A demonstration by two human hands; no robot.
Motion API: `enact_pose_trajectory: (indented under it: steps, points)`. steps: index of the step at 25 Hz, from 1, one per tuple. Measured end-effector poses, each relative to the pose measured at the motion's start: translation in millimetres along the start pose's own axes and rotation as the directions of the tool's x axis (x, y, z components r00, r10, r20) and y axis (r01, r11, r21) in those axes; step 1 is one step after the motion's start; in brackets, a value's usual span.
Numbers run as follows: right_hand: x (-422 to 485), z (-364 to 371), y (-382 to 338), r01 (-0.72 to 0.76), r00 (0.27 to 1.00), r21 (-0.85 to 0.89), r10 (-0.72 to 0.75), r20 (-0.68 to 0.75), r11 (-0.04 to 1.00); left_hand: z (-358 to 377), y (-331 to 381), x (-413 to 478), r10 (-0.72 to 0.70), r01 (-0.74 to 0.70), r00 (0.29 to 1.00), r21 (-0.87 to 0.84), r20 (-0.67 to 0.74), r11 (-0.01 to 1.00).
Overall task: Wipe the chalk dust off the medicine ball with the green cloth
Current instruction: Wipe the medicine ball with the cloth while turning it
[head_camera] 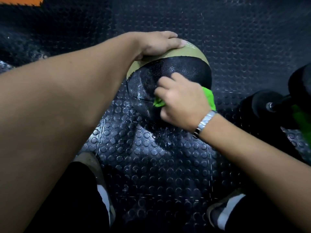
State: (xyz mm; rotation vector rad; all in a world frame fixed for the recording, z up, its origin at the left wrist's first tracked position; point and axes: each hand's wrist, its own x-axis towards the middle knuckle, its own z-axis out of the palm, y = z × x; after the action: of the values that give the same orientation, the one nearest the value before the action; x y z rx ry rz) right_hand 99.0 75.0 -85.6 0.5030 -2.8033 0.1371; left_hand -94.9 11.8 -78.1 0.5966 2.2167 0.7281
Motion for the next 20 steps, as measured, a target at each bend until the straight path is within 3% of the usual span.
enact_pose_trajectory:
  steps: [2,3,4,5,6,7,8,11,12,14,17,20]
  points:
    - [3,-10,20,-0.269,0.937,0.282,0.318,-0.145,0.921,-2,-1,0,-0.009,0.009,1.0,-0.001,-0.02,1.0]
    - [9,-15,34,-0.404,0.815,0.491,0.547,-0.19,0.772,-2,-1,1,-0.014,0.014,0.999,0.009,-0.032,1.0]
    - [15,-19,47,-0.461,0.657,0.69,0.738,-0.157,0.558,-1,-2,2,-0.016,0.017,0.999,0.015,-0.037,1.0]
    - [19,-21,58,-0.447,0.513,0.818,0.853,-0.098,0.362,-1,-3,2,-0.014,0.014,0.999,0.017,-0.041,1.0]
    - [20,-20,68,-0.425,0.414,0.872,0.909,-0.053,0.245,-1,-4,2,-0.015,0.015,0.999,0.011,-0.04,1.0]
    - [18,-18,74,-0.462,0.372,0.855,0.927,-0.053,0.234,-2,-6,2,-0.018,0.018,0.999,0.001,-0.041,1.0]
    - [14,-14,75,-0.544,0.37,0.786,0.925,-0.088,0.293,-2,-8,3,-0.019,0.019,0.999,-0.003,-0.042,1.0]
    - [-3,-4,66,-0.633,0.482,0.536,0.826,-0.291,0.558,-1,-9,6,-0.019,0.019,0.998,0.002,-0.054,1.0]
    - [-7,-2,63,-0.59,0.548,0.445,0.739,-0.391,0.673,-1,-7,6,-0.019,0.02,0.998,0.004,-0.056,1.0]
    - [-15,3,59,-0.458,0.69,0.328,0.563,-0.455,0.826,1,-3,7,-0.026,0.027,0.998,0.013,-0.054,1.0]
    - [-31,8,57,-0.246,0.854,0.333,0.366,-0.369,0.91,3,4,8,-0.024,0.026,0.997,0.019,-0.07,0.999]
    - [-45,9,57,-0.098,0.968,0.221,0.144,-0.206,0.97,3,9,8,-0.024,0.025,0.997,0.018,-0.069,1.0]
